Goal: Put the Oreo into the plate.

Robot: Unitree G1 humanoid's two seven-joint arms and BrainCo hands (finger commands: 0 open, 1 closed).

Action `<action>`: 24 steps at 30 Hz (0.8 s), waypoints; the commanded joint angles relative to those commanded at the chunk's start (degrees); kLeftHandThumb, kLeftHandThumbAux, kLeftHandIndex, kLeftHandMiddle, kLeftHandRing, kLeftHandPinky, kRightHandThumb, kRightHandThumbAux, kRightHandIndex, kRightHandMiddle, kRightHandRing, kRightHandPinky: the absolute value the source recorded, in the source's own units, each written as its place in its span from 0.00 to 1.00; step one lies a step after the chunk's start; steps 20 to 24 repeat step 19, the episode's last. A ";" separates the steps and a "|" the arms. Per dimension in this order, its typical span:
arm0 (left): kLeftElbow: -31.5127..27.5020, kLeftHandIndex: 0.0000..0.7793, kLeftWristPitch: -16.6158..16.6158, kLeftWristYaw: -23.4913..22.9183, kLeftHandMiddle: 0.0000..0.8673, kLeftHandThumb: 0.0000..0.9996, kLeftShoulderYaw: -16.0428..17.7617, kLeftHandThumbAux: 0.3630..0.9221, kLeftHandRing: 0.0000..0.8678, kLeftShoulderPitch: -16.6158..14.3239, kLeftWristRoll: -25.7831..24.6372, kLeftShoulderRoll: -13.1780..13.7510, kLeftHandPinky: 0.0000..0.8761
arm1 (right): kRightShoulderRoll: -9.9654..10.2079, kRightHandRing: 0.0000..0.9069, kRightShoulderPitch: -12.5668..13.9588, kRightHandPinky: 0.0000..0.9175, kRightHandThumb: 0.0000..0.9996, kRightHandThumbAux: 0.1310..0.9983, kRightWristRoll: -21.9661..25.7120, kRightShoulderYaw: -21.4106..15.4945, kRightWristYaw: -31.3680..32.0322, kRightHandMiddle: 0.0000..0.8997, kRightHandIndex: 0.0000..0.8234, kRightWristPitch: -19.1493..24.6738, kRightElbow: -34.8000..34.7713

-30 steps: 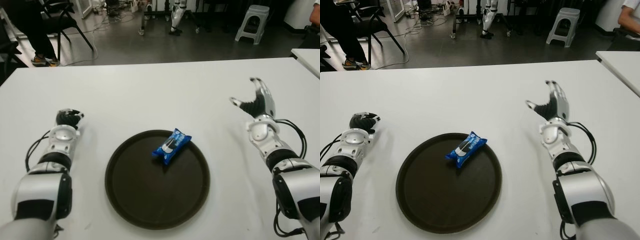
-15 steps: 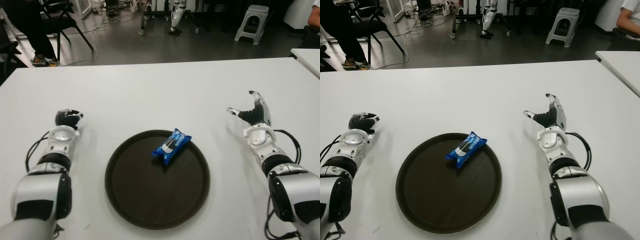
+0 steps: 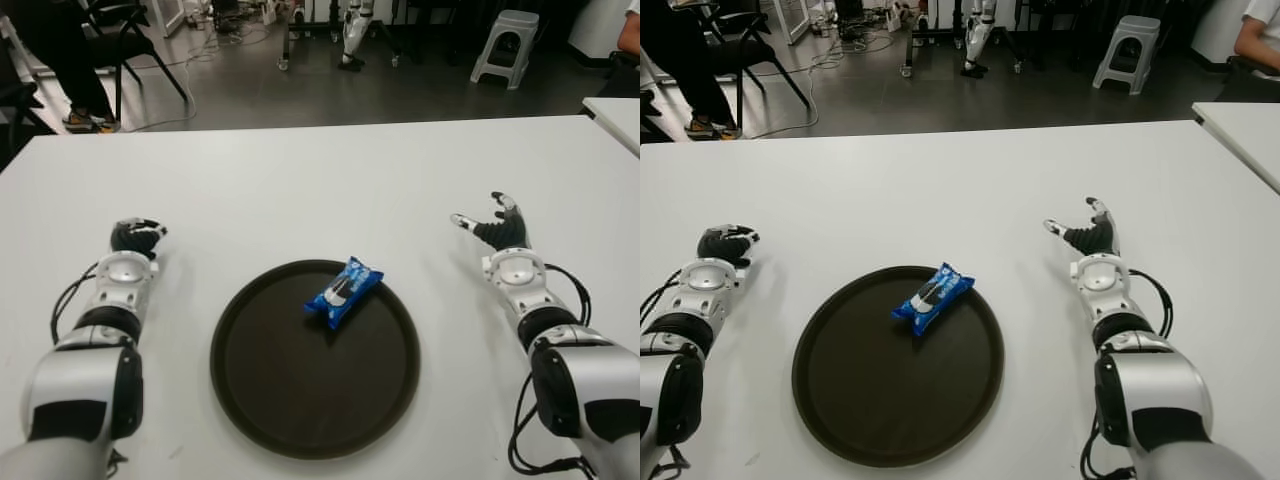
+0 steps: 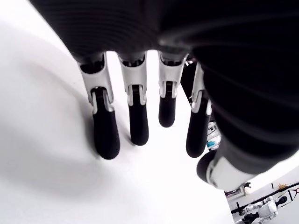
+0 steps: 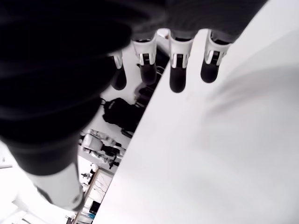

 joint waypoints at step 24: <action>-0.01 0.51 -0.39 -0.57 0.20 0.68 0.14 0.64 0.22 -0.16 -0.10 0.48 0.24 | 0.56 0.05 -1.28 0.07 0.18 0.68 0.44 -0.32 1.87 0.05 0.02 3.70 -0.32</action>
